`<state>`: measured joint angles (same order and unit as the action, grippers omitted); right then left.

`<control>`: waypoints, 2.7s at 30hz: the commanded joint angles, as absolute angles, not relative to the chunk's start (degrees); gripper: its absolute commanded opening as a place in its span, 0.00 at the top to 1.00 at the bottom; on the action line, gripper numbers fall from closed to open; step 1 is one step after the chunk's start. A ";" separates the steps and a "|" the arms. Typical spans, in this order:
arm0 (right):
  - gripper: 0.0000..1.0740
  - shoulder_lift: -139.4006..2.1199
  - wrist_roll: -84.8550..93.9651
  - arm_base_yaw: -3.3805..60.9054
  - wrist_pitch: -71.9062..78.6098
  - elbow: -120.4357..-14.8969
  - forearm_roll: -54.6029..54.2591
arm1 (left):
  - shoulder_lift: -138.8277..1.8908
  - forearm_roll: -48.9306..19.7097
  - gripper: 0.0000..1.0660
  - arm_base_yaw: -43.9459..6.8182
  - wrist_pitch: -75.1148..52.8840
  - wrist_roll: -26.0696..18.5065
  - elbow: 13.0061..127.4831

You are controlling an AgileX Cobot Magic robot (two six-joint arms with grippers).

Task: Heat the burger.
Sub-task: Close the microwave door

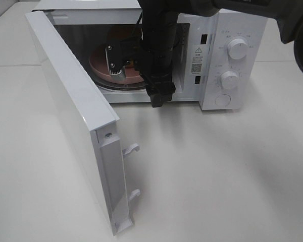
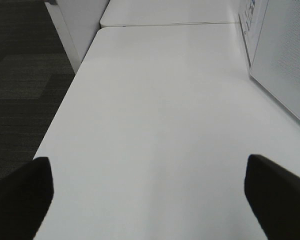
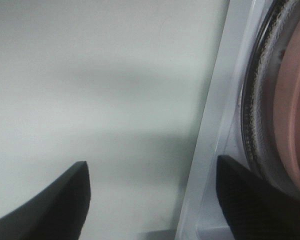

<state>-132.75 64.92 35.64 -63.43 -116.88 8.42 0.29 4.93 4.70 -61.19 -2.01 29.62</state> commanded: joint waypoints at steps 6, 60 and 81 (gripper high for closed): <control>0.34 -131.44 65.37 35.70 -66.75 -117.11 7.05 | 0.63 5.16 0.08 4.35 -60.68 -1.78 29.51; 0.15 -101.07 46.75 36.84 -70.36 -83.88 6.88 | 0.63 5.16 0.08 4.35 -60.68 -1.78 29.51; 0.15 -82.79 5.16 22.23 -68.81 -65.32 6.02 | 0.63 5.16 0.08 4.35 -60.68 -1.78 29.51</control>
